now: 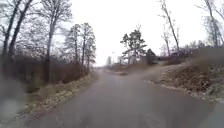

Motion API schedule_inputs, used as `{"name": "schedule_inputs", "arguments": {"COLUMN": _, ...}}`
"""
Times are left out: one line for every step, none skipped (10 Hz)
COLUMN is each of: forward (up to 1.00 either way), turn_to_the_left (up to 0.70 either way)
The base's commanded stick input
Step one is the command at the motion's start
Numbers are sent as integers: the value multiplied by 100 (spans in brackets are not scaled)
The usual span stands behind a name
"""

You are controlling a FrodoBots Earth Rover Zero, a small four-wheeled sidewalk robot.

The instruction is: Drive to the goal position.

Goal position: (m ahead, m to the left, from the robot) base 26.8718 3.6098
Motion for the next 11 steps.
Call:
{"name": "schedule_inputs", "arguments": {"forward": 60, "turn_to_the_left": 0}}
{"name": "schedule_inputs", "arguments": {"forward": 60, "turn_to_the_left": 0}}
{"name": "schedule_inputs", "arguments": {"forward": 60, "turn_to_the_left": 0}}
{"name": "schedule_inputs", "arguments": {"forward": 60, "turn_to_the_left": 0}}
{"name": "schedule_inputs", "arguments": {"forward": 61, "turn_to_the_left": 0}}
{"name": "schedule_inputs", "arguments": {"forward": 62, "turn_to_the_left": 0}}
{"name": "schedule_inputs", "arguments": {"forward": 62, "turn_to_the_left": 0}}
{"name": "schedule_inputs", "arguments": {"forward": 62, "turn_to_the_left": 0}}
{"name": "schedule_inputs", "arguments": {"forward": 62, "turn_to_the_left": 0}}
{"name": "schedule_inputs", "arguments": {"forward": 62, "turn_to_the_left": 0}}
{"name": "schedule_inputs", "arguments": {"forward": 62, "turn_to_the_left": 0}}
